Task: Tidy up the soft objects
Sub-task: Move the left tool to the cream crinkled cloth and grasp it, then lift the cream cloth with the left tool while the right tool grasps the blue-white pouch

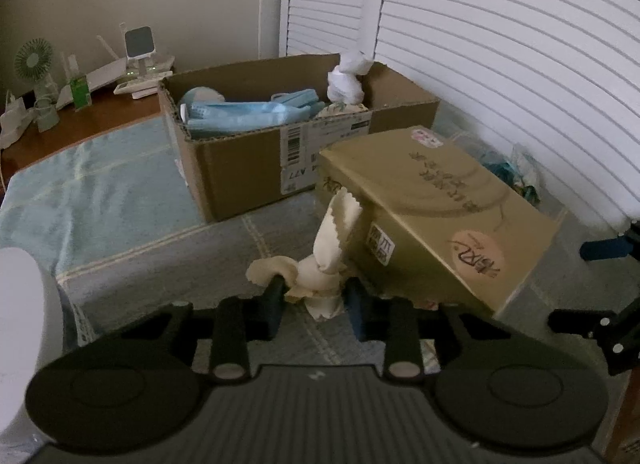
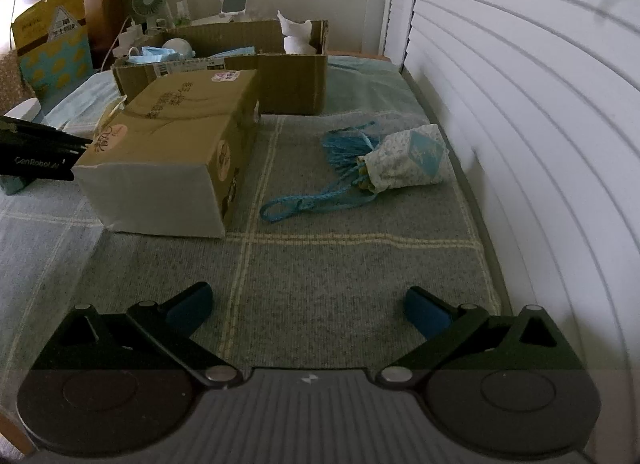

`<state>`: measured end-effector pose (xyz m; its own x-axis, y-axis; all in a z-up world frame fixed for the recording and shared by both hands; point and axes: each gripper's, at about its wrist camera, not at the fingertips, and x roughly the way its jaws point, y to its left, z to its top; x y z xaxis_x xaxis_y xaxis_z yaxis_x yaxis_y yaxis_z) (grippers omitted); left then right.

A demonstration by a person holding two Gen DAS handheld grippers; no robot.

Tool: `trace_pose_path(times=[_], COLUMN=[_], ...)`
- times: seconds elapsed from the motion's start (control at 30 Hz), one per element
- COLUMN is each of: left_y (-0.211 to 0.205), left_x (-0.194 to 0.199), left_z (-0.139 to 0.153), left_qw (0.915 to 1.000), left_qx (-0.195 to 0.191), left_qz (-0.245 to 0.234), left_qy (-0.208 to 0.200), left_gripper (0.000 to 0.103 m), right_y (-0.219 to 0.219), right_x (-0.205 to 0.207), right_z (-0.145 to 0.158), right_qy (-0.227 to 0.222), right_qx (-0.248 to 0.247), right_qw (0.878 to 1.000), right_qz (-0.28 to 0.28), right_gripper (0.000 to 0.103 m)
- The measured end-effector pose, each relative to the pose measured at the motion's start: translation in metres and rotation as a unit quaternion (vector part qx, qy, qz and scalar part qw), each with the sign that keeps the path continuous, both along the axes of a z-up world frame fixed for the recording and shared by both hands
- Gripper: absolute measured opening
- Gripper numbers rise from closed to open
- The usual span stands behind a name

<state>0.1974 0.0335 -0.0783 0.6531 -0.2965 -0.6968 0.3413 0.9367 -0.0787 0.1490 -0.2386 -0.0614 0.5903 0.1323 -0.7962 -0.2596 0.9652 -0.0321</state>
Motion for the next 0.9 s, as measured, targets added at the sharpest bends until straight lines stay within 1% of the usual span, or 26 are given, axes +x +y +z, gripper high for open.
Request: trace_pose_path(times=[0.1, 0.3, 0.43, 0.53, 0.63, 0.73, 0.8, 0.9], left_y=[0.002, 0.006, 0.008, 0.007, 0.005, 0.004, 0.004, 0.004], left_x=[-0.001, -0.007, -0.010, -0.011, -0.011, -0.010, -0.009, -0.008], left_z=[0.003, 0.006, 0.007, 0.008, 0.008, 0.006, 0.005, 0.004], left_qw=[1.0000, 0.9999, 0.9999, 0.9999, 0.9999, 0.9999, 0.9999, 0.9999], left_qx=[0.001, 0.008, 0.003, 0.001, 0.001, 0.003, 0.002, 0.002], left_qz=[0.006, 0.010, 0.014, 0.013, 0.011, 0.011, 0.012, 0.014], left_qy=[-0.002, 0.000, 0.003, 0.003, 0.002, 0.006, 0.008, 0.008], left_gripper=[0.030, 0.030, 0.030, 0.030, 0.030, 0.030, 0.030, 0.030], right_y=[0.000, -0.003, -0.009, -0.013, -0.015, -0.016, -0.016, -0.016], right_x=[0.001, 0.009, 0.018, 0.022, 0.028, 0.038, 0.046, 0.059], right_z=[0.001, 0.004, 0.003, 0.008, 0.018, 0.024, 0.025, 0.022], right_qy=[0.002, -0.006, -0.006, -0.017, -0.040, -0.055, -0.061, -0.060], right_qx=[-0.002, -0.024, -0.027, -0.029, -0.030, -0.034, -0.035, -0.029], right_qw=[1.000, 1.000, 1.000, 0.999, 0.998, 0.997, 0.997, 0.997], right_qz=[0.000, -0.006, -0.014, -0.021, -0.028, -0.030, -0.032, -0.036], right_gripper=[0.103, 0.103, 0.103, 0.103, 0.103, 0.100, 0.092, 0.089])
